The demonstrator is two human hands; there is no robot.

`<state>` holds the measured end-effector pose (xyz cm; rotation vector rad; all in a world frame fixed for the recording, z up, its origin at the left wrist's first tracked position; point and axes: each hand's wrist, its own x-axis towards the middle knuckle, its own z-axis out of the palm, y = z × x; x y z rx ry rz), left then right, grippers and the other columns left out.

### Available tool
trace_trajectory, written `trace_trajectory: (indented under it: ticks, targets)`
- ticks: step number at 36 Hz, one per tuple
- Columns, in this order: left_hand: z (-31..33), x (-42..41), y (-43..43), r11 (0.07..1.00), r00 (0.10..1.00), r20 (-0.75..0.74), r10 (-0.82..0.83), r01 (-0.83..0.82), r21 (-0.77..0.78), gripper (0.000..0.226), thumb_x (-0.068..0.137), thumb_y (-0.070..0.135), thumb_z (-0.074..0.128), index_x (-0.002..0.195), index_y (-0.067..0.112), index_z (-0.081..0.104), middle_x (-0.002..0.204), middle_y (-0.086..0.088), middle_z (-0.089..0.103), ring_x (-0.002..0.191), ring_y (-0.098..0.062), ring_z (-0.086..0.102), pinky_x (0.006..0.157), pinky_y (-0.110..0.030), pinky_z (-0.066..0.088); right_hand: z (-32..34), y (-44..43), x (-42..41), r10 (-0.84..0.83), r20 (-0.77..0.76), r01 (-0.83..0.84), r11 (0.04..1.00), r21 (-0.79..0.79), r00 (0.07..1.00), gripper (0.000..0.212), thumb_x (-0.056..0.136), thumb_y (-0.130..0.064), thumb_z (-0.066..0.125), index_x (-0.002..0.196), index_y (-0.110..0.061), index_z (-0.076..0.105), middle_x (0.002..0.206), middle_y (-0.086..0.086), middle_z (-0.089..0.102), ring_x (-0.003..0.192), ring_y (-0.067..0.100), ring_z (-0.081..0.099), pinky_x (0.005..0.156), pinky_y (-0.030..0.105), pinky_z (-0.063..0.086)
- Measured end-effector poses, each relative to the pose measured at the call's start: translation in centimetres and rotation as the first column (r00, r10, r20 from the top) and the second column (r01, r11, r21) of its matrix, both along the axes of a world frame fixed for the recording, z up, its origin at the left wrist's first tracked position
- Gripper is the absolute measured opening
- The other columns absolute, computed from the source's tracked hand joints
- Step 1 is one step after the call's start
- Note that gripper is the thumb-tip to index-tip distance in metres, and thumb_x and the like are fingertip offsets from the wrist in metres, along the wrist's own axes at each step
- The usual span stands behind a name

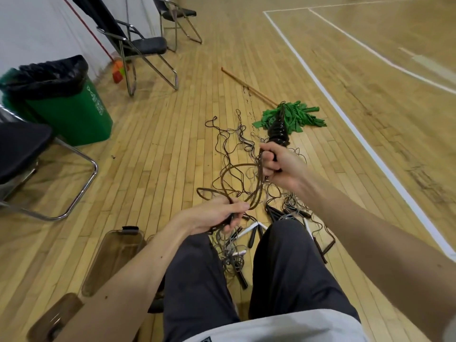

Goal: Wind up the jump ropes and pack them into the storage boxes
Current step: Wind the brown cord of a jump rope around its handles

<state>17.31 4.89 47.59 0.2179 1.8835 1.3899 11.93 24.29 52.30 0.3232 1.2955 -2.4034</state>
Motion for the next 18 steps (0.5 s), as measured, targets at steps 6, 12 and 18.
trace_trajectory:
  ticks: [6, 12, 18]
  targets:
    - [0.4, -0.2, 0.8, 0.972, 0.978, -0.147, -0.150, 0.118, -0.205, 0.028, 0.099, 0.037, 0.060, 0.087, 0.011, 0.060, 0.060, 0.002, 0.051, 0.053, -0.014, 0.045, 0.061, -0.033, 0.041, -0.8, 0.4, 0.9, 0.335, 0.004, -0.329, 0.923, 0.197, 0.942, 0.011, 0.100, -0.015, 0.058, 0.091, -0.015, 0.051, 0.054, -0.006, 0.045, 0.041, 0.007, 0.033, 0.081, 0.035, 0.055]
    - [1.1, 0.3, 1.5, 0.931, 0.960, -0.073, -0.270, 0.241, -0.275, 0.030, 0.101, 0.028, 0.057, 0.078, 0.009, 0.056, 0.058, -0.005, 0.048, 0.049, -0.009, 0.045, 0.057, -0.021, 0.039, -0.2, -0.9, 2.7, 0.433, 0.005, -0.424, 0.881, 0.207, 0.901, 0.026, 0.100, -0.011, 0.057, 0.074, -0.015, 0.052, 0.053, -0.004, 0.048, 0.042, 0.005, 0.038, 0.038, 0.011, 0.029]
    - [1.6, 0.0, 1.9, 0.859, 0.938, 0.152, -0.313, 0.347, -0.377, 0.045, 0.101, 0.024, 0.053, 0.056, 0.019, 0.048, 0.046, 0.004, 0.040, 0.044, -0.012, 0.029, 0.056, -0.026, 0.032, -0.9, -3.2, 3.8, 0.544, -0.060, -0.503, 0.807, 0.310, 0.837, 0.030, 0.100, -0.010, 0.058, 0.071, -0.014, 0.053, 0.054, -0.001, 0.048, 0.045, 0.007, 0.041, 0.043, 0.015, 0.031]
